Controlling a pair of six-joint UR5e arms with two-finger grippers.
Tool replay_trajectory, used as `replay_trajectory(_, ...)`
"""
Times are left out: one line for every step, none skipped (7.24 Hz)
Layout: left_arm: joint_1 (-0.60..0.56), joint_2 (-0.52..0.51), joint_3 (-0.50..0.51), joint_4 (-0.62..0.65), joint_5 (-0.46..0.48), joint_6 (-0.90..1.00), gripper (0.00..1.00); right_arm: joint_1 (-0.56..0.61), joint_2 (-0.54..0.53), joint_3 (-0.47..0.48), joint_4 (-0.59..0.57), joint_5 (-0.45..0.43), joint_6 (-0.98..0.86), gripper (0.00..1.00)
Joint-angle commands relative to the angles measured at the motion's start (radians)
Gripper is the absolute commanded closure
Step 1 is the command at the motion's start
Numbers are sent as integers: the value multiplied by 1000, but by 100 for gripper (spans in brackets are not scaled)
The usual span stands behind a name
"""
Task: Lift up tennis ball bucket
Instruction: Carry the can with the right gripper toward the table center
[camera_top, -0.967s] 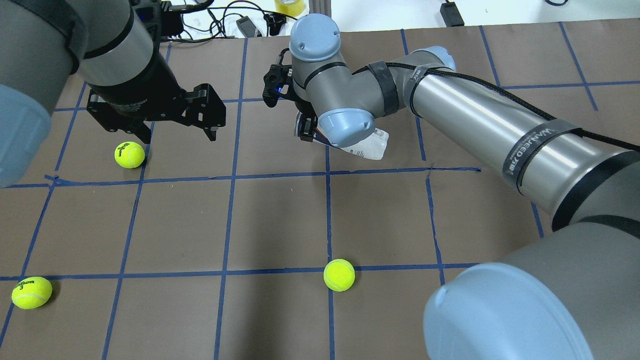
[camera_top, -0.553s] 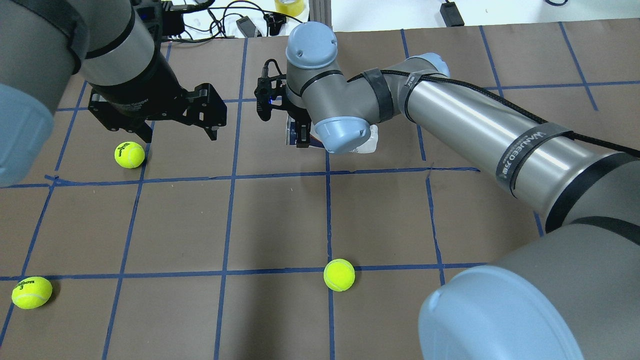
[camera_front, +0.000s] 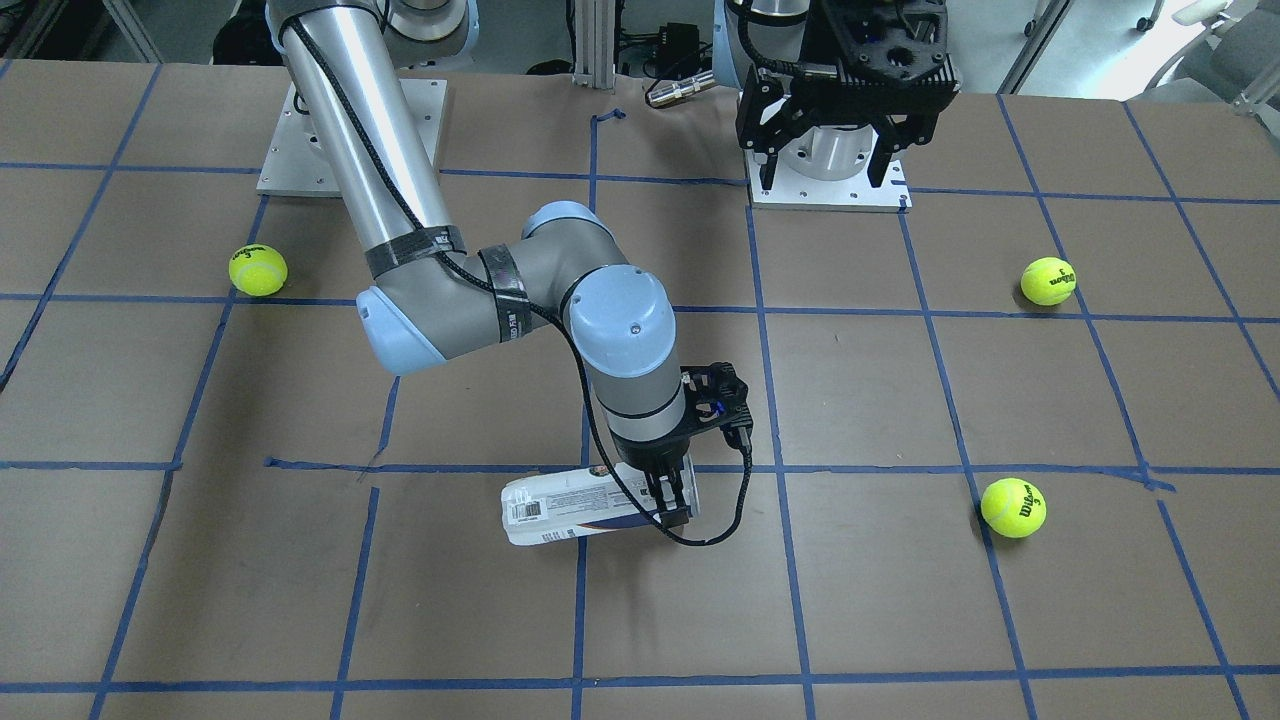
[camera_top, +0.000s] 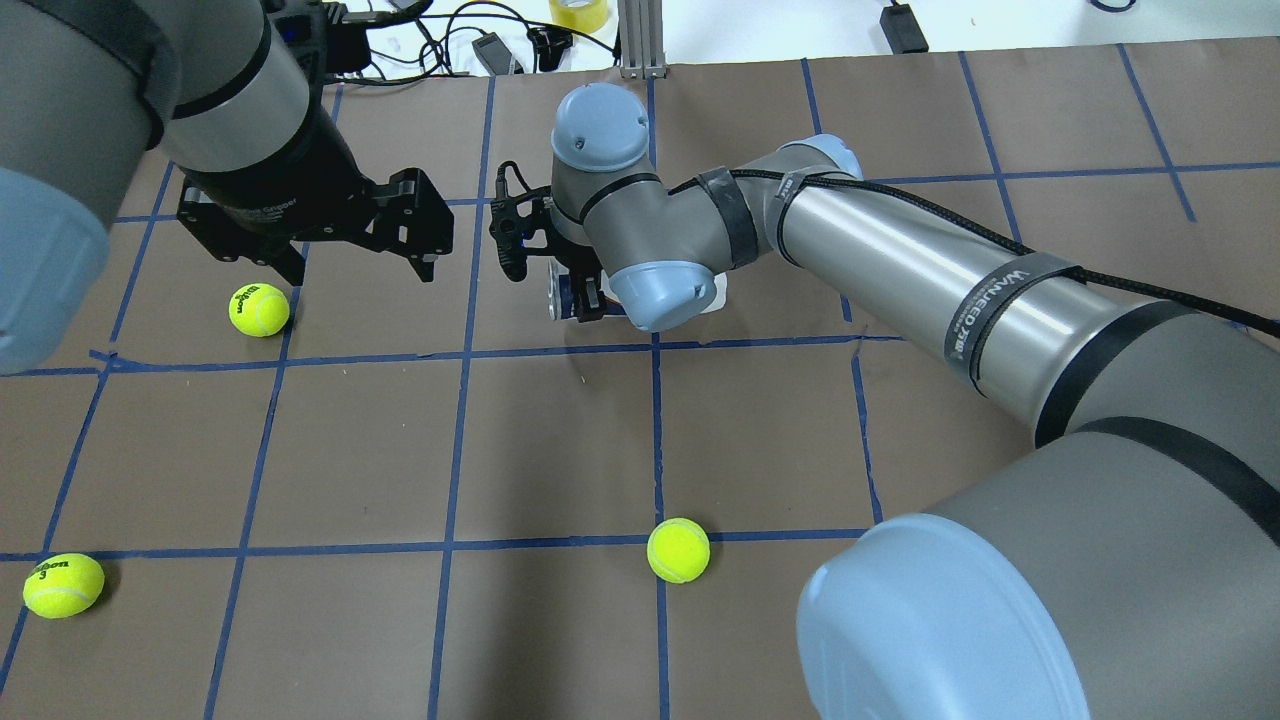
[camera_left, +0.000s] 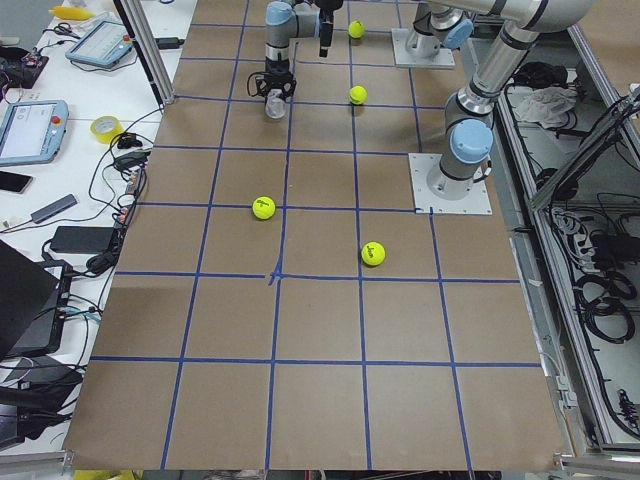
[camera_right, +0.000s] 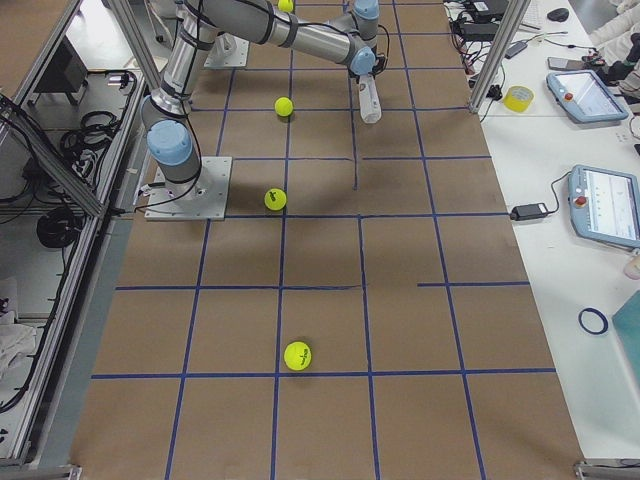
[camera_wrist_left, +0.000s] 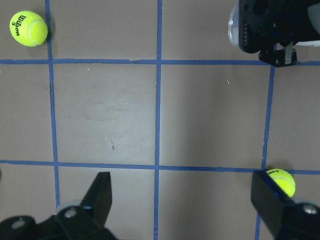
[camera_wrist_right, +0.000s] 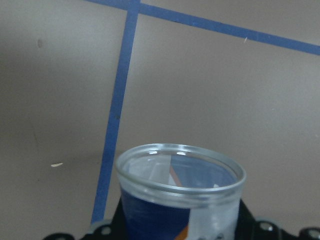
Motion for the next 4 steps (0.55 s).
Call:
replay_trajectory(1, 0, 0, -1, 1, 7, 0, 1, 4, 0, -10, 79, 20, 10)
replay_trajectory(1, 0, 0, -1, 1, 7, 0, -1, 1, -12, -7, 70, 34, 0)
replay_trajectory(1, 0, 0, -1, 1, 7, 0, -4, -4, -14, -8, 76, 34, 0)
replay_trajectory(1, 0, 0, -1, 1, 7, 0, -17, -7, -17, -7, 81, 28, 0)
